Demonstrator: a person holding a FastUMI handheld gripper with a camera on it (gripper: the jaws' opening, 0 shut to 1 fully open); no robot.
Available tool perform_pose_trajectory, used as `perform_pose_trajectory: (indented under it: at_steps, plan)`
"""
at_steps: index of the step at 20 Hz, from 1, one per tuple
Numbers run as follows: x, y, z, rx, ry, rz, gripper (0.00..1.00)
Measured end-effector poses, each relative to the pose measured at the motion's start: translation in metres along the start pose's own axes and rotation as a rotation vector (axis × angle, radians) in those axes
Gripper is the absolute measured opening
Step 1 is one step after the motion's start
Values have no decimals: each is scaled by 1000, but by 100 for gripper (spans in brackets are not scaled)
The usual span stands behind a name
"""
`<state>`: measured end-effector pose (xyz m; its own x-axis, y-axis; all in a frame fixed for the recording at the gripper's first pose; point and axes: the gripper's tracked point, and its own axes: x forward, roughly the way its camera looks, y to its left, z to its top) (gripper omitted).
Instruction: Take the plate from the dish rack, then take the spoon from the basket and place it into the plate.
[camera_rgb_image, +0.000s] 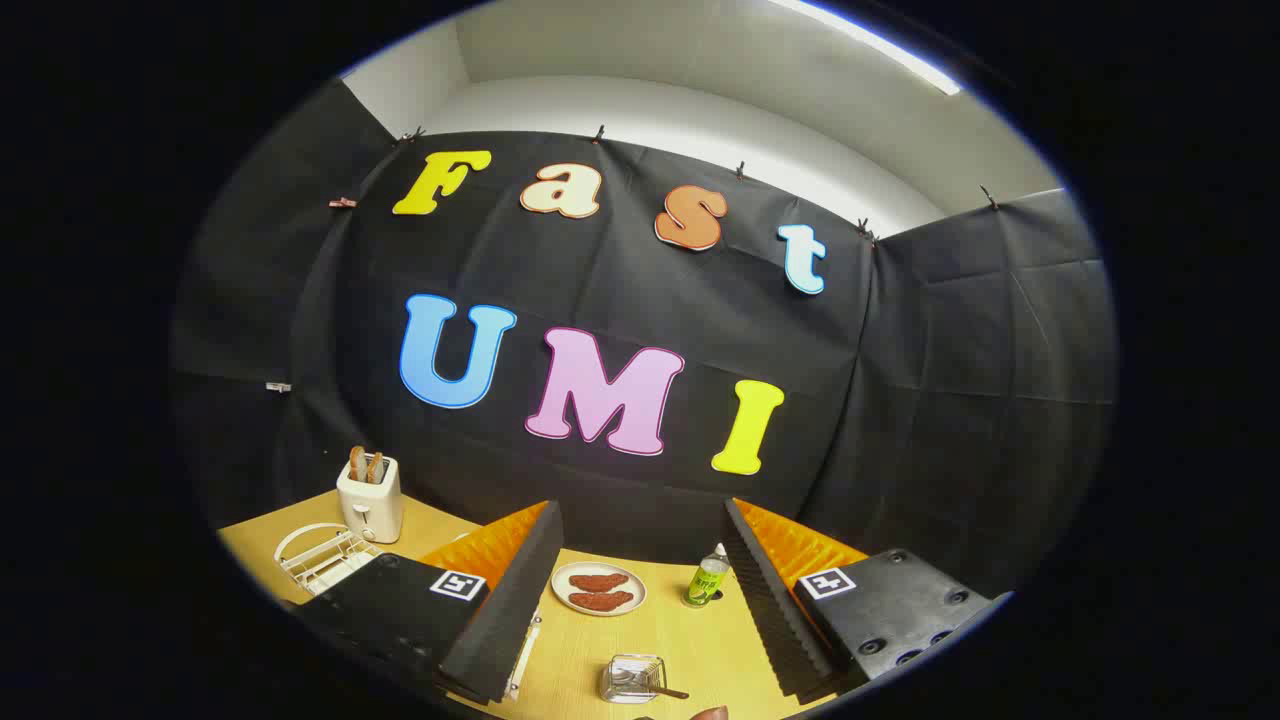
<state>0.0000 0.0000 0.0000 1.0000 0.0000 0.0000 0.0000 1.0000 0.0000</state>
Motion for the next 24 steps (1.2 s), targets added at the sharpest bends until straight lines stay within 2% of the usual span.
perform_pose_trajectory:
  at_steps: [17, 24]
  plan:
    - [11, 11, -12, -7, 35, -15, 98]
    - [30, 38, -49, 22, 183, 16, 98]
